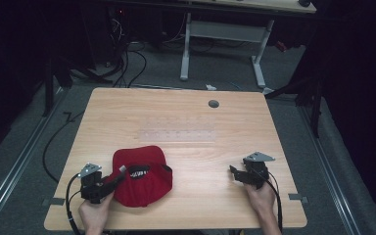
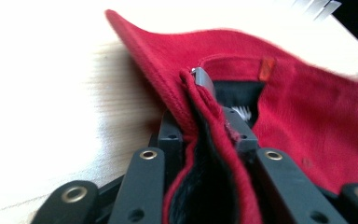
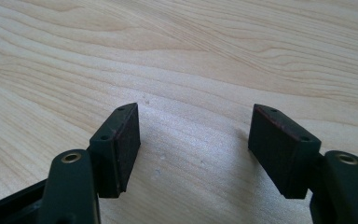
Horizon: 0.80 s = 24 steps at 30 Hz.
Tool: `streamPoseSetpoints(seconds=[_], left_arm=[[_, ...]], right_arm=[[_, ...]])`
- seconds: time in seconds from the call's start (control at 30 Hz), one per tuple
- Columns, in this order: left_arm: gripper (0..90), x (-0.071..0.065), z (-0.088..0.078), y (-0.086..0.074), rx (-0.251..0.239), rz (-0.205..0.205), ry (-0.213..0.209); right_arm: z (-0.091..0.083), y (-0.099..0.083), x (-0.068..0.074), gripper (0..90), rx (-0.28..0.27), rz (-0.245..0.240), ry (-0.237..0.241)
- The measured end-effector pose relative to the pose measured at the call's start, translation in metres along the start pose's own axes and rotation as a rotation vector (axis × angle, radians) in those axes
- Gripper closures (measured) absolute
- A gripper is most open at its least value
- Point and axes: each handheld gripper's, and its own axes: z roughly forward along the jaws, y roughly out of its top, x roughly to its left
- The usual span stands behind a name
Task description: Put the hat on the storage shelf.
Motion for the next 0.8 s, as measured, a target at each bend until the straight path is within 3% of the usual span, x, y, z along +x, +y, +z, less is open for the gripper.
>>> streamPoseSetpoints(seconds=[0.53,0.8], left_arm=[[77.0,-0.015,-0.004,0.014,0.019,0.002,-0.075],[77.2,-0.032,-0.002,0.022,0.06,0.027,-0.13]], right_arm=[[0.0,0.0,0.0,34.3,0.0,-0.002,0.003],[0.001,0.001,0.001,27.1,0.01,-0.018,0.027]])
